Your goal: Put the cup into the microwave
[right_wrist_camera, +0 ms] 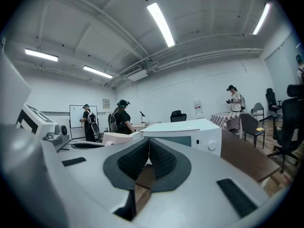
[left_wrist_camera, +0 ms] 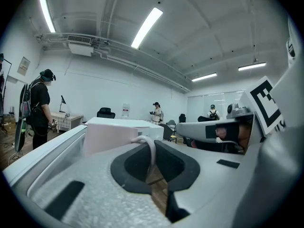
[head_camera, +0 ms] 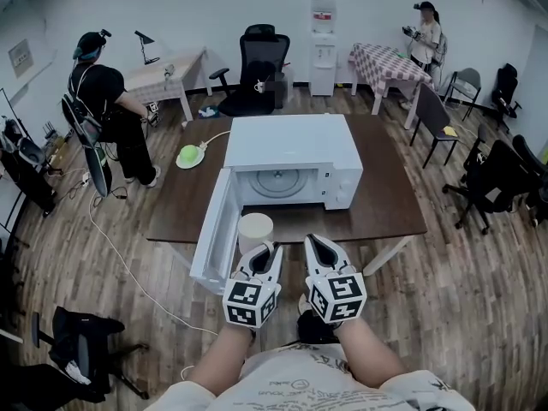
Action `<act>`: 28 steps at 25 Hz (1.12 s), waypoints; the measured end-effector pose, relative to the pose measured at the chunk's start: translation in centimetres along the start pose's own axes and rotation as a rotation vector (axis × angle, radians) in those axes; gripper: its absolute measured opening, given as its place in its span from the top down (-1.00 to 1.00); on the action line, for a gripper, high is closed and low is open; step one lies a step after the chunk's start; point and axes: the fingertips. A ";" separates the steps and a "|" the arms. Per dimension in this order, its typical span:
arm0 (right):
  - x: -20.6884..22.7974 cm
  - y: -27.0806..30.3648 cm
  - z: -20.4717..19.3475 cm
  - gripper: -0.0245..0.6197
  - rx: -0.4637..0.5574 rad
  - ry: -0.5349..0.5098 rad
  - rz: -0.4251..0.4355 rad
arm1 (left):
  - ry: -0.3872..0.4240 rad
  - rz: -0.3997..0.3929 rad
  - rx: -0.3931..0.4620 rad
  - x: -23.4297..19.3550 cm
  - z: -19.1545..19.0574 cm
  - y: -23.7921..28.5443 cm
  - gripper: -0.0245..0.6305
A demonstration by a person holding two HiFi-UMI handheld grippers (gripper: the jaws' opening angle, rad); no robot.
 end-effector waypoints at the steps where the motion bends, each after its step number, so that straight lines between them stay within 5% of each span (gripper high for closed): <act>1: 0.3 0.7 -0.1 0.87 -0.003 0.000 0.003 | 0.001 -0.003 -0.001 -0.3 -0.1 0.7 0.84; 13: 5.1 8.1 -0.9 0.87 -0.036 -0.005 0.038 | 0.032 -0.096 0.093 -3.0 -1.6 9.9 0.84; 28: 10.6 12.2 -3.3 0.87 -0.123 -0.034 0.018 | 0.060 -0.151 0.070 -7.1 -6.8 19.0 0.85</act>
Point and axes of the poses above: the fingertips, and each gripper's own axes: y forward along the fingers, x to its right, z out of its top, and after that the axes turned 2 degrees about -y, right-handed
